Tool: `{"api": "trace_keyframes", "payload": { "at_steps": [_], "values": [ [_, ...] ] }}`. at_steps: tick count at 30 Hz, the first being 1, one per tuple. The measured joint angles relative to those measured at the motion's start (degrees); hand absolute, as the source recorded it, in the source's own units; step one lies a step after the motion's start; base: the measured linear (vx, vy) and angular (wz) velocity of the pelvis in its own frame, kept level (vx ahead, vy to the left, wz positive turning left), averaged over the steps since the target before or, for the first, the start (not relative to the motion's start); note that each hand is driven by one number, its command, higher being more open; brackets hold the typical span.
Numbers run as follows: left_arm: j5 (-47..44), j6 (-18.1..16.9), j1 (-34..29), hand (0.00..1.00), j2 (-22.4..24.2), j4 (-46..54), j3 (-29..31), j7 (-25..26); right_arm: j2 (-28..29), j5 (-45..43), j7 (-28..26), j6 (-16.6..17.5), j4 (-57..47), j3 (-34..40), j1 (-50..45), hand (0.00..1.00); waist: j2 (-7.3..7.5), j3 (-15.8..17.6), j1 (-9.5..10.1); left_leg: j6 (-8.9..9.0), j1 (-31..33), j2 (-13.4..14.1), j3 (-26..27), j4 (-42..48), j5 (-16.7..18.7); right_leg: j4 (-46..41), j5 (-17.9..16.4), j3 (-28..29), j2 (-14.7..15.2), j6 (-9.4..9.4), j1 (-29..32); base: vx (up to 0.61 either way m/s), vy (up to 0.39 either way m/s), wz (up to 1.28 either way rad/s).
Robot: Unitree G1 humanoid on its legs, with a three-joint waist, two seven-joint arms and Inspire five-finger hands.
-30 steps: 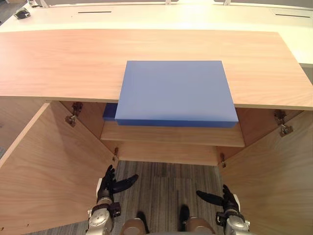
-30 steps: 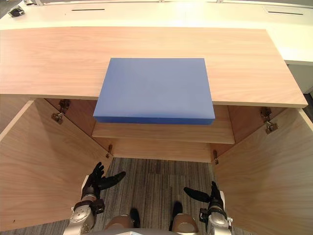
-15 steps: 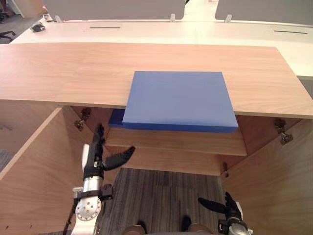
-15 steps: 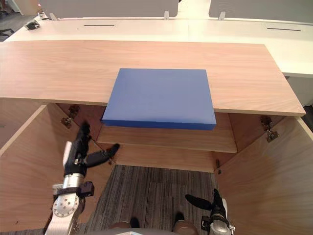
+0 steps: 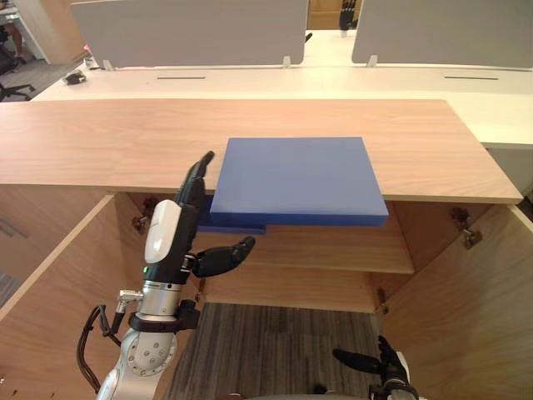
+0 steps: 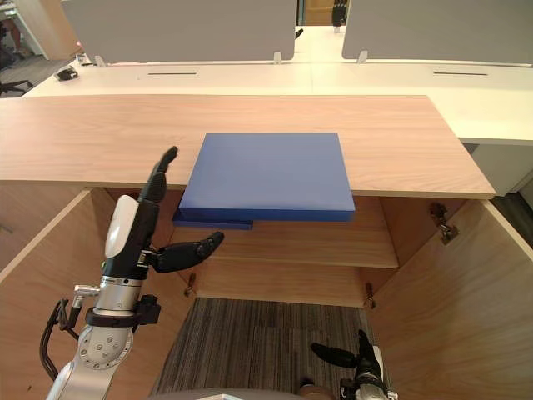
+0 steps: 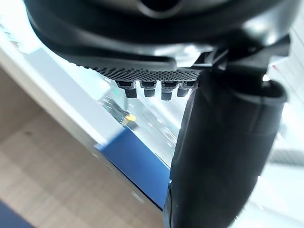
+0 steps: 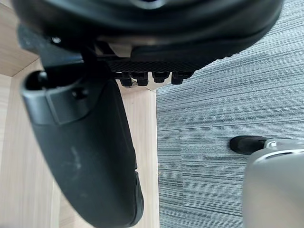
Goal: Walk over to the cabinet, pick up the folder, carry it to the office cabinet, place the folder inside the office cabinet, then close the office cabinet door
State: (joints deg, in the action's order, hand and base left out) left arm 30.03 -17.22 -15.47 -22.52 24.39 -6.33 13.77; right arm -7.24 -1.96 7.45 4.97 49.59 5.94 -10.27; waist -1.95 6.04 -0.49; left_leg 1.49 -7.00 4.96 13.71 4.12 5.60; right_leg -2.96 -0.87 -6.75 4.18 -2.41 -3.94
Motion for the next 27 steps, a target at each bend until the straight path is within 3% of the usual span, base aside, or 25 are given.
{"api": "trace_keyframes", "payload": {
  "at_steps": [5, 10, 11, 18, 27],
  "values": [
    [7.4, 0.6, 5.8, 1.00, -1.1, -3.0, -4.7, 0.2, 0.0, 0.0, -0.1, 0.1, 0.0, -0.6, -0.3, 1.00, 0.01, -0.4, -1.01, 0.05, -0.6, 0.0, 1.9, -1.0, 0.0, 0.0, 0.1, 1.9, -0.3, -0.05, 1.1, 0.00, 0.004, -0.19],
    [12.0, 3.1, 9.4, 1.00, -1.0, -9.4, -5.5, 1.3, -0.3, -0.1, -0.4, 0.2, 0.0, -1.8, -0.7, 1.00, -0.15, -0.9, -2.19, 0.04, -1.6, -0.2, 4.1, -2.8, -0.1, 0.6, 0.5, 3.7, -0.7, 0.10, 1.9, 0.05, 0.022, -0.23],
    [13.3, 3.6, 10.5, 0.00, -1.0, -10.6, -5.5, 1.7, -0.3, -0.1, -0.6, 0.2, 0.0, -1.8, -0.9, 1.00, -0.08, -1.0, -2.27, 0.03, -1.6, -0.4, 4.3, -3.1, -0.1, 1.2, 0.8, 3.7, -0.6, 0.06, 1.9, 0.03, 0.020, -0.06],
    [16.7, 6.6, 14.8, 0.00, 0.1, -11.0, -5.1, 3.7, -0.5, -0.1, -1.2, 0.2, -0.2, -1.9, -1.4, 1.00, -0.11, -1.4, -2.61, -0.06, -1.6, -1.4, 4.5, -4.2, -0.1, 4.4, 2.6, 4.2, 0.0, 0.07, 1.3, 0.01, 0.022, -0.04],
    [11.6, 5.2, 14.3, 0.00, 4.5, -7.5, -3.2, 4.1, -0.4, -0.4, -1.4, 0.2, -1.2, -1.8, -1.3, 1.00, -0.03, -1.7, -3.23, -0.14, -1.6, -1.9, 6.0, -4.5, 0.0, 6.1, 3.9, 5.9, 0.4, -0.82, 1.5, -0.05, -0.009, -0.09]
  ]
}}
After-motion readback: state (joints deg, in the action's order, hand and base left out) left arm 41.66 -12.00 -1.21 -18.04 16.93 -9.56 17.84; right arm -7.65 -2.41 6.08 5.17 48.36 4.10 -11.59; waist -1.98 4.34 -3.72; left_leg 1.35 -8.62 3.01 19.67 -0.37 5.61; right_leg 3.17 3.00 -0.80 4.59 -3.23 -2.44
